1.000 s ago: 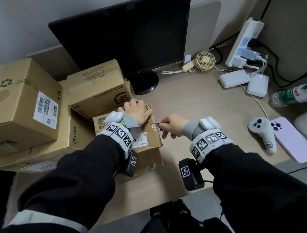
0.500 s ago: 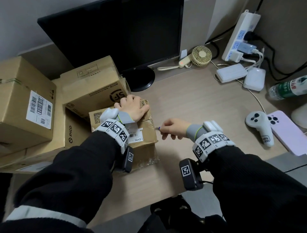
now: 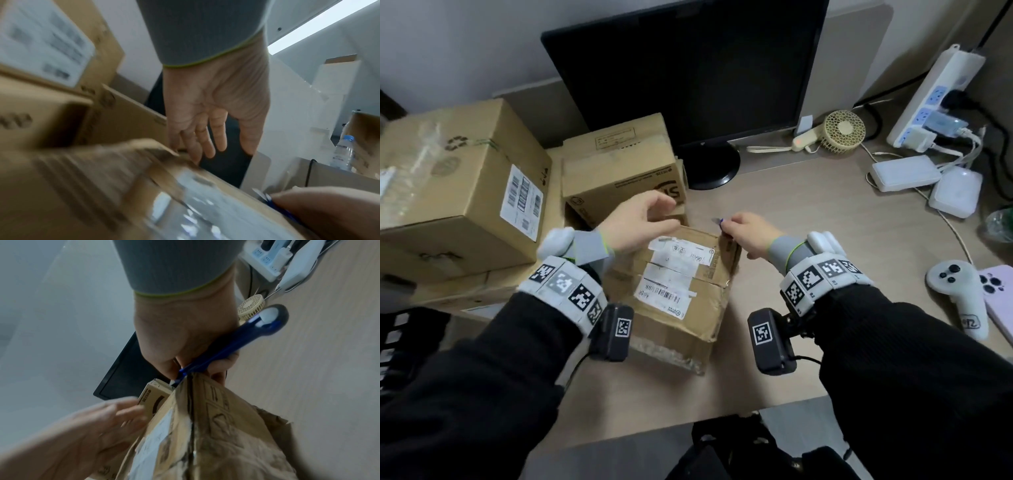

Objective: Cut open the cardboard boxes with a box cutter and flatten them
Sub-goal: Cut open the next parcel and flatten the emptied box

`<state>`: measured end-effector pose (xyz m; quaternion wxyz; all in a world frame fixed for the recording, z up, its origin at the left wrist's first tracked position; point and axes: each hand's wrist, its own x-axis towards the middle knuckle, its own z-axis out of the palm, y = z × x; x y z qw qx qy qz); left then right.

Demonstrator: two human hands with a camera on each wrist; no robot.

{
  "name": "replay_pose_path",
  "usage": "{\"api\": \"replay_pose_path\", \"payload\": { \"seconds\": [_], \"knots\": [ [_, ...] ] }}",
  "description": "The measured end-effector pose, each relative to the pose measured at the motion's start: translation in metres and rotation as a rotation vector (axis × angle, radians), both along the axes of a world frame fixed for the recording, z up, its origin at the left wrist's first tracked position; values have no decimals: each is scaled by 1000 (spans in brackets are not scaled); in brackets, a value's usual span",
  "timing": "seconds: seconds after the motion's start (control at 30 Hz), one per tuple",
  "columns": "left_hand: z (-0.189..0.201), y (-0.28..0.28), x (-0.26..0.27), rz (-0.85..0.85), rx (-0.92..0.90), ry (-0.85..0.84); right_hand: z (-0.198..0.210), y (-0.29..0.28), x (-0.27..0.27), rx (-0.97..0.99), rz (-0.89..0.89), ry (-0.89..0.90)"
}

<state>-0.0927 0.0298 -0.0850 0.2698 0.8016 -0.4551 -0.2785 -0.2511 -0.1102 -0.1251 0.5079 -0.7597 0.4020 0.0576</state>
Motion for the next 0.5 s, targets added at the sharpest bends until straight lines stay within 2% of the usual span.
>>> {"api": "replay_pose_path", "payload": {
  "seconds": [0.1,0.2,0.27,0.33,0.4,0.5],
  "knots": [
    [-2,45,27,-35,222,-227,1,5,3,-34,35,37],
    [-16,70,41,64,482,-246,2,7,6,-44,37,47],
    [-27,71,42,129,602,-174,3,7,7,-54,52,74],
    [-31,68,35,171,617,-47,4,9,10,-67,75,112],
    [-34,63,31,135,588,-66,7,9,11,-71,84,161],
    [-35,49,26,112,472,-97,9,10,5,49,57,238]
  ]
}}
